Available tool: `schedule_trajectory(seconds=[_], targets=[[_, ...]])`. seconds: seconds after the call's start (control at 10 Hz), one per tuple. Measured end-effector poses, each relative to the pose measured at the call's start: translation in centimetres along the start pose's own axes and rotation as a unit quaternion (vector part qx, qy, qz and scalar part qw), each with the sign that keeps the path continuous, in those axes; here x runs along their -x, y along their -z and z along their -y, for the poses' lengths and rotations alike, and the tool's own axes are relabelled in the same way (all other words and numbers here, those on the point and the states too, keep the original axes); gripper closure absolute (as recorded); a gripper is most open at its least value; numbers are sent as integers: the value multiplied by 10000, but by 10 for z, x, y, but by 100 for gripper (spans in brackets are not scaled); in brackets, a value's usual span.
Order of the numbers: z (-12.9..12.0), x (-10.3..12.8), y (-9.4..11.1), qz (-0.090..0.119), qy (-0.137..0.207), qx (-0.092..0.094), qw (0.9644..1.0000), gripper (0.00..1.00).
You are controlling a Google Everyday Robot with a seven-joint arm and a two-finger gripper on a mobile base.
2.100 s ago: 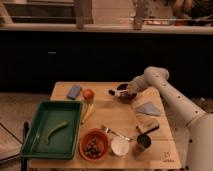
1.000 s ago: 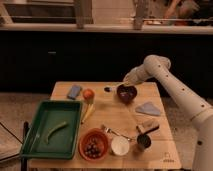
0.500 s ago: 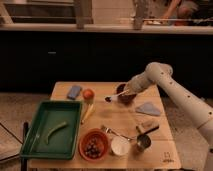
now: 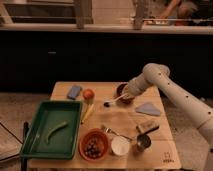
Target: Place brush in table surface
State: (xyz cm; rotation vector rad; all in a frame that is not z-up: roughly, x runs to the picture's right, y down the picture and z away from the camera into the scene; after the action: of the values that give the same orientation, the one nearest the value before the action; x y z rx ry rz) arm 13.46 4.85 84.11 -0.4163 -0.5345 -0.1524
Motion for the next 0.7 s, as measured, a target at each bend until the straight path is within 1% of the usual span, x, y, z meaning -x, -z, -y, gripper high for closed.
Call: schedule_trajectory(seconds=[0.1, 0.2, 0.5, 0.7], targets=[[-3, 6, -3, 50, 55, 73, 9999, 100], [-5, 7, -6, 86, 76, 100, 9999, 100], [-22, 4, -19, 186, 105, 306, 9993, 100], [-28, 2, -25, 249, 109, 396, 9988, 100]])
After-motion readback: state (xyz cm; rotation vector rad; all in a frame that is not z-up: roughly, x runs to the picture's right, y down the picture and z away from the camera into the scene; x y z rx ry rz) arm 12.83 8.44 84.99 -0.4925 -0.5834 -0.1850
